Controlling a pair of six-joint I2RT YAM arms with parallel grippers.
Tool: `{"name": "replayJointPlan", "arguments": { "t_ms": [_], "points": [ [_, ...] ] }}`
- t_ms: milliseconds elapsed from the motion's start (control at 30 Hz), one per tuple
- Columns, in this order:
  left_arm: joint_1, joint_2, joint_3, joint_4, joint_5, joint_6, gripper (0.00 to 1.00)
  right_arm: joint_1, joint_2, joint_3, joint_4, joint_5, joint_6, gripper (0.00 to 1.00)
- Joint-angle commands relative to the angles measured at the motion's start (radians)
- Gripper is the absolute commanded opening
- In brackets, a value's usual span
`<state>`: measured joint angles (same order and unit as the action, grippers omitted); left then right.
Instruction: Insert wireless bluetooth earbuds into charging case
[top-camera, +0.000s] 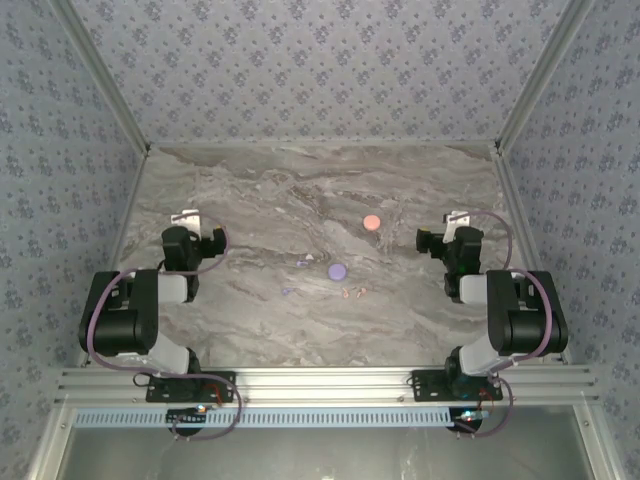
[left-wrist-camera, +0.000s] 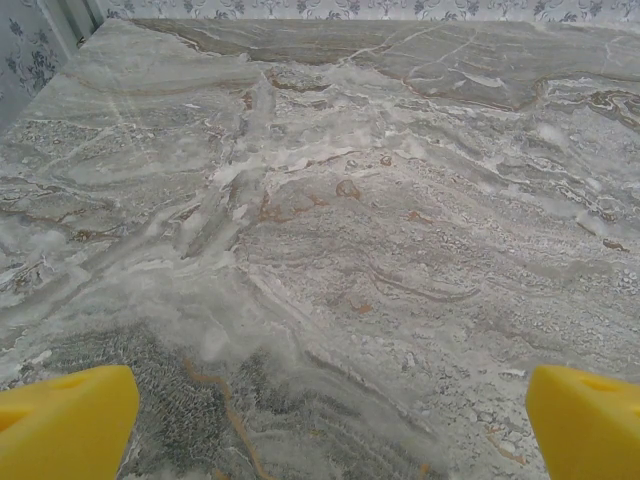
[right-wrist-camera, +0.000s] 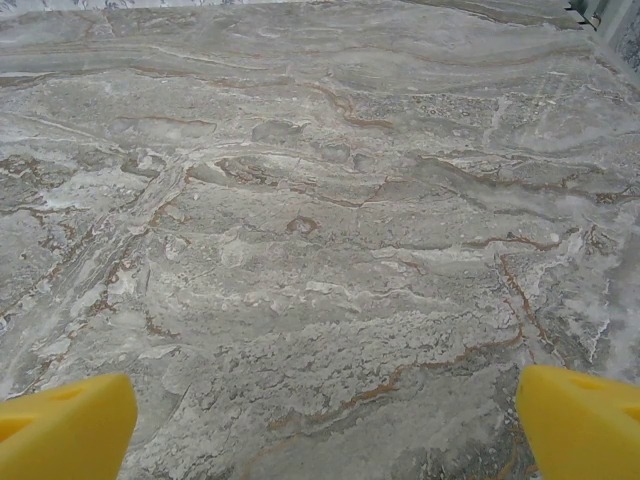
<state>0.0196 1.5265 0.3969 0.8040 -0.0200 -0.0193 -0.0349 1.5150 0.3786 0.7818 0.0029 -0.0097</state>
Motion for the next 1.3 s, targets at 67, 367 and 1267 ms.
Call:
{"name": "replayJointPlan", "arguments": {
  "t_ms": [67,367,1267],
  "points": [
    [-0.001,0.006,0.022,-0.005,-0.014,-0.005,0.99,-0.007,0.002,0.019,-0.006,-0.008,-0.016,1.0],
    [-0.001,0.005,0.022,-0.005,-0.014,-0.005,0.99,-0.007,0.002,0.018,-0.006,-0.009,-0.016,1.0],
    [-0.002,0.002,0.011,0.012,-0.052,-0.02,0.99,-0.001,-0.002,0.006,0.016,0.072,0.01,1.0]
  ]
}}
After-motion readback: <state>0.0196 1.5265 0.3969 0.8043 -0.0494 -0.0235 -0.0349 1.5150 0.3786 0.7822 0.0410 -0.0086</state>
